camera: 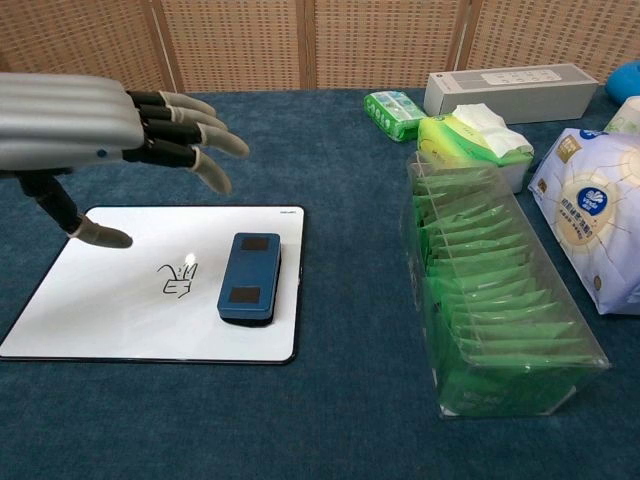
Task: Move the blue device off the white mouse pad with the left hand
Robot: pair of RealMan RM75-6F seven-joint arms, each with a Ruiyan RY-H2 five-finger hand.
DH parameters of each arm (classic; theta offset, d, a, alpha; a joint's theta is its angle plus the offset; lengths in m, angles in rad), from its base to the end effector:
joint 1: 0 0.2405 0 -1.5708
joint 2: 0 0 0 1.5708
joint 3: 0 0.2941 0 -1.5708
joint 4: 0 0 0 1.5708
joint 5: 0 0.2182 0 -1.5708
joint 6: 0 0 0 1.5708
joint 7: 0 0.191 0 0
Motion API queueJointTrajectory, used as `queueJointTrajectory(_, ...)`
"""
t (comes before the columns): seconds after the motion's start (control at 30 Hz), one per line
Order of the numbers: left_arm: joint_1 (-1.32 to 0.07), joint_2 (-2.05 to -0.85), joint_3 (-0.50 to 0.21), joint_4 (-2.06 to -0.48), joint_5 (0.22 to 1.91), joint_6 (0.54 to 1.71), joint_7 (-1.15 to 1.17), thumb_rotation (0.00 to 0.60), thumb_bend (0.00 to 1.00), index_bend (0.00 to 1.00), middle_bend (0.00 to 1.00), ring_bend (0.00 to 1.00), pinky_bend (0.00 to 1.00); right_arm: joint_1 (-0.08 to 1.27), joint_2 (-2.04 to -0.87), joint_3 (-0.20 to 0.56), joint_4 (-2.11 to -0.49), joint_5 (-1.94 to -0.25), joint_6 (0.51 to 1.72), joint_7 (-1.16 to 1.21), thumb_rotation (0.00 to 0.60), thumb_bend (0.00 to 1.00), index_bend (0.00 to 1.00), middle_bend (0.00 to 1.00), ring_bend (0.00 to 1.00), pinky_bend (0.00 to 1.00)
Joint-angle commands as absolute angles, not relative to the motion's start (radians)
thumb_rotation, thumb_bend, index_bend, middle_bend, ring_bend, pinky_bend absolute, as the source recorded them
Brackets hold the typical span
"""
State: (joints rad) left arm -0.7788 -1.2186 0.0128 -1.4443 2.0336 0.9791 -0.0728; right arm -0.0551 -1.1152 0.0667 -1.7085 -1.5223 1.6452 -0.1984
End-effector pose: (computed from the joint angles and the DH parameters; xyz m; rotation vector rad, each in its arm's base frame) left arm -0.1620 0.3532 0.0194 -2.5073 -0.2362 -0.9131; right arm -0.3416 -0.1848 0.1908 1.2586 -0.7740 0.8241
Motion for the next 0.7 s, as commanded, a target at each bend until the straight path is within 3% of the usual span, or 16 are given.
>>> queueJointTrajectory(0.03, -0.824, -1.264, 0.040, -1.412, 2.047, 0.946, -0.098, 0.600, 0.30, 0.18, 0.00, 0.00, 0.00, -0.057, -1.117, 0.068, -1.706, -1.515, 1.643, -0.200, 0.600, 0.32, 0.27, 0.23, 0.12, 0.25)
queueJointTrajectory(0.7, -0.980, -1.401, 0.088, -1.291, 2.028, 0.847, -0.102, 0.600, 0.30, 0.17, 0.00, 0.00, 0.00, -0.079, -1.108, 0.084, -1.695, -1.473, 1.662, -0.188, 0.600, 0.32, 0.27, 0.23, 0.12, 0.25)
